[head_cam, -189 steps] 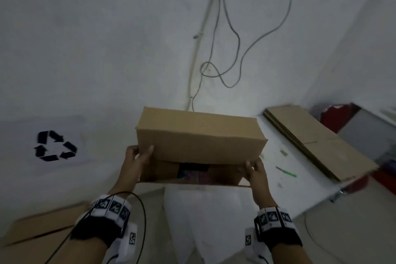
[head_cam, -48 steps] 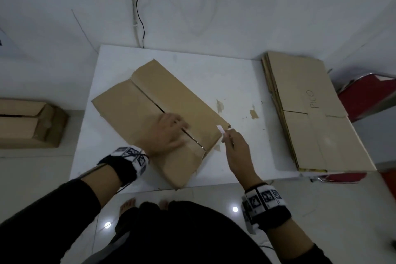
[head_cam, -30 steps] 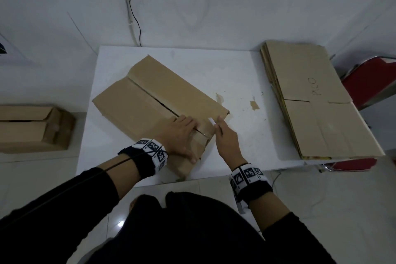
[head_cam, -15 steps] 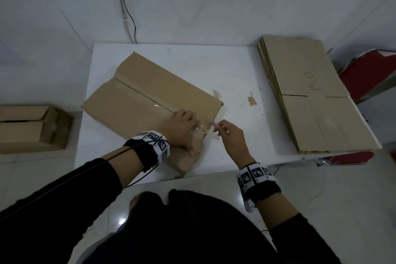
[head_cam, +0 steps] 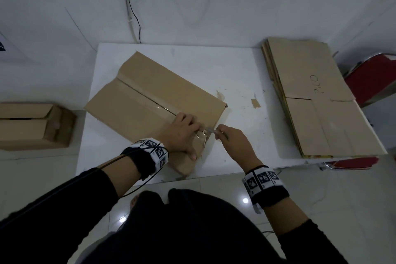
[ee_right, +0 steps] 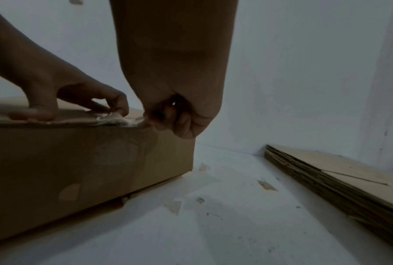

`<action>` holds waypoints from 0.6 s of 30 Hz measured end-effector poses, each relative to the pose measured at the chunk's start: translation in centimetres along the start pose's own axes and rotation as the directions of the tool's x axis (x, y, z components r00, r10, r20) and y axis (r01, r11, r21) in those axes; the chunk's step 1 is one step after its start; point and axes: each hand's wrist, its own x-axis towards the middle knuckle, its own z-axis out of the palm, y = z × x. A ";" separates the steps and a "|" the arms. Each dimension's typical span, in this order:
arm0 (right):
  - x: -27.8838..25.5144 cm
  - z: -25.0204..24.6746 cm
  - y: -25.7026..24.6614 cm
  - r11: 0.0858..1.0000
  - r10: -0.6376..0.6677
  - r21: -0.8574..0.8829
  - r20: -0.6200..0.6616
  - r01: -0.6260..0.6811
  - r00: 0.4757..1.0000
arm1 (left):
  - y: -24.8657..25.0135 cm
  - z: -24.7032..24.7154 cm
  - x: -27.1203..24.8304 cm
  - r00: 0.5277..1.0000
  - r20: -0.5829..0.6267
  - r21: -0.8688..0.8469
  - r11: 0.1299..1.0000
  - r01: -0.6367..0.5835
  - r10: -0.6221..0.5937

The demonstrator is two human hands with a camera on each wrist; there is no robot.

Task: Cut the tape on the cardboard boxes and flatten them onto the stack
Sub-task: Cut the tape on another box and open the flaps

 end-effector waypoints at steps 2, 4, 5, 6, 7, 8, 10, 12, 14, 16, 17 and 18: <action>0.0 0.3 -0.3 1.000 -0.015 -0.022 -0.070 0.013 0.997 | 0.0 0.1 0.0 1.000 -0.008 -0.004 1.000 -0.003 0.003; 0.2 0.5 -0.4 0.997 -0.047 -0.068 -0.078 0.041 0.996 | -0.1 0.2 -0.1 1.000 -0.026 -0.003 1.000 -0.007 0.007; 0.3 0.6 -0.6 0.993 -0.052 -0.112 -0.049 0.047 0.997 | -0.1 0.3 -0.1 0.999 -0.035 0.001 1.000 -0.010 0.010; 0.4 0.7 -0.7 0.985 -0.045 -0.169 -0.011 0.043 0.999 | -0.2 0.4 -0.1 0.999 -0.045 0.007 1.000 -0.015 0.015; 0.6 0.8 -0.9 0.972 -0.034 -0.231 0.019 0.038 0.999 | -0.2 0.5 0.0 0.998 -0.057 0.012 1.000 -0.020 0.020; 0.9 0.9 -1.1 0.955 -0.030 -0.293 0.034 0.038 0.999 | -0.3 0.6 0.0 0.997 -0.067 0.016 1.000 -0.022 0.023; 1.2 0.9 -1.5 0.921 -0.039 -0.385 0.043 0.053 0.998 | -0.3 0.5 -0.1 0.996 -0.085 0.017 0.999 -0.027 0.028; 1.2 0.3 -1.4 0.918 -0.018 -0.394 0.064 0.042 0.998 | -0.4 0.7 -0.2 0.994 -0.107 0.018 0.999 -0.032 0.034; 0.9 -0.5 -0.7 0.956 0.053 -0.292 0.110 -0.019 0.993 | -0.4 0.9 -0.2 0.989 -0.142 0.005 0.999 -0.051 0.051; 0.5 -0.6 -0.3 0.985 0.104 -0.155 0.133 -0.083 0.986 | -0.5 1.0 -0.1 0.987 -0.147 -0.009 0.998 -0.062 0.060; 0.4 -0.4 -0.5 0.989 0.097 -0.125 0.129 -0.081 0.987 | -0.6 1.0 -0.1 0.990 -0.129 -0.004 0.998 -0.055 0.054; 0.3 0.0 -0.7 0.991 0.080 -0.120 0.118 -0.066 0.990 | -0.6 1.0 -0.1 0.991 -0.123 -0.001 0.999 -0.051 0.051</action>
